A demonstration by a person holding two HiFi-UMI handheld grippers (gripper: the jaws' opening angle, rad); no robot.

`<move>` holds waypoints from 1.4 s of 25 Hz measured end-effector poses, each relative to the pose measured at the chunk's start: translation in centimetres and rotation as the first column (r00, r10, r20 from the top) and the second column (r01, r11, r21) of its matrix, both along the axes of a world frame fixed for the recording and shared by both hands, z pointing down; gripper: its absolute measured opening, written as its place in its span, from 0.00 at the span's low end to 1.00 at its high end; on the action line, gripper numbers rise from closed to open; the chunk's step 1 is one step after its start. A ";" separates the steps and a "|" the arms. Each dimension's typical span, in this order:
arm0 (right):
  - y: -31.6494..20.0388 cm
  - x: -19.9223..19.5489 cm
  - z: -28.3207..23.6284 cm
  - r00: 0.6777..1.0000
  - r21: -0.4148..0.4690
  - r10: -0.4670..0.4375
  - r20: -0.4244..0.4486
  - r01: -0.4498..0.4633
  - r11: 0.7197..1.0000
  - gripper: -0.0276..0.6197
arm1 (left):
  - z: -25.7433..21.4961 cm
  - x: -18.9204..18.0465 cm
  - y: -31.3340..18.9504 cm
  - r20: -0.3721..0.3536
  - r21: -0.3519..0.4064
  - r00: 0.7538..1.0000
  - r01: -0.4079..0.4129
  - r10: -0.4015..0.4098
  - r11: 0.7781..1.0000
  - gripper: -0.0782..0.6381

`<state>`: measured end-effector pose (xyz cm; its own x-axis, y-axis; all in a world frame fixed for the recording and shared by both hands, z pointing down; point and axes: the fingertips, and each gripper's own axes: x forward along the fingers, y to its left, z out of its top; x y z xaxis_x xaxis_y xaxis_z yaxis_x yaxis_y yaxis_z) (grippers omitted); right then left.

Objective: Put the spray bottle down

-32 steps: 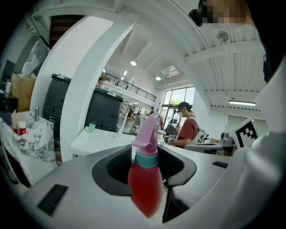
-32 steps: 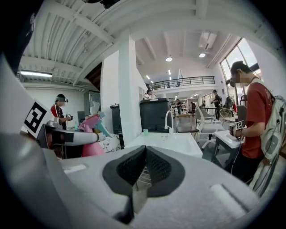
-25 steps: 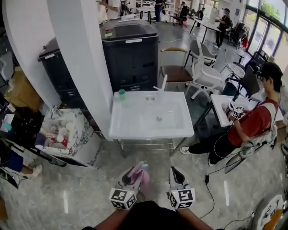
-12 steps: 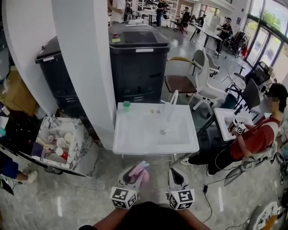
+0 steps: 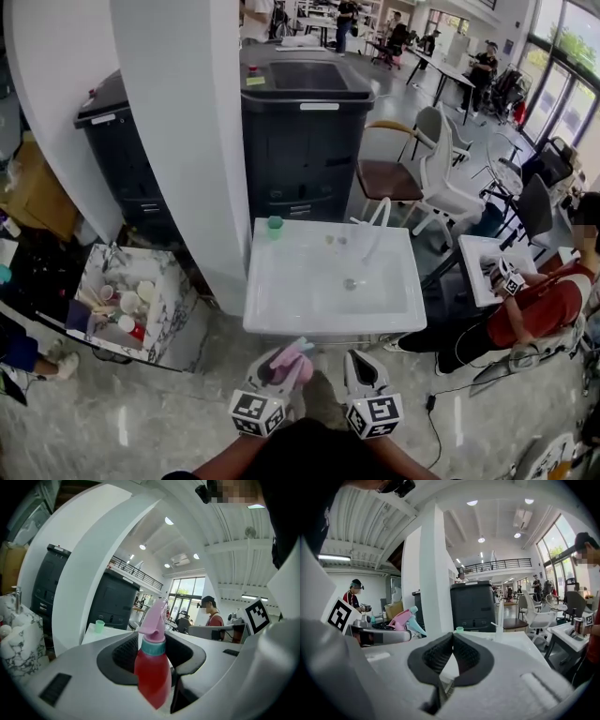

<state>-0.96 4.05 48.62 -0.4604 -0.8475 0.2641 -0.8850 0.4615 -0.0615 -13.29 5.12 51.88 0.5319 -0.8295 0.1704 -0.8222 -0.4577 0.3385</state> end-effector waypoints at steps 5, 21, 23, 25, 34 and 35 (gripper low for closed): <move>-4.5 -1.7 0.0 0.999 0.047 -0.037 0.001 0.037 0.998 0.04 | 0.7 -1.0 -4.3 0.015 -0.015 0.999 0.040 -0.040 0.999 0.36; -27.1 1.0 1.6 0.999 0.040 0.035 0.032 -0.037 0.999 0.04 | 3.2 0.1 -26.4 0.090 -0.050 0.996 0.021 -0.016 0.999 0.36; -29.0 1.0 1.8 0.999 0.033 0.033 0.037 -0.034 0.999 0.04 | 3.7 0.5 -28.9 0.086 -0.055 0.996 0.020 -0.015 0.998 0.36; -30.6 0.9 2.0 0.999 0.023 0.032 0.043 -0.033 0.999 0.04 | 4.3 0.9 -31.3 0.081 -0.062 0.997 0.020 -0.015 0.998 0.36; -37.2 1.4 3.3 0.999 0.006 0.008 0.051 -0.009 1.000 0.04 | 8.5 2.7 -40.4 0.119 -0.094 0.993 0.026 -0.015 0.995 0.36; -38.2 1.5 3.5 0.998 0.001 0.013 0.056 -0.013 1.000 0.04 | 9.1 2.8 -41.4 0.124 -0.102 0.992 0.026 -0.014 0.994 0.36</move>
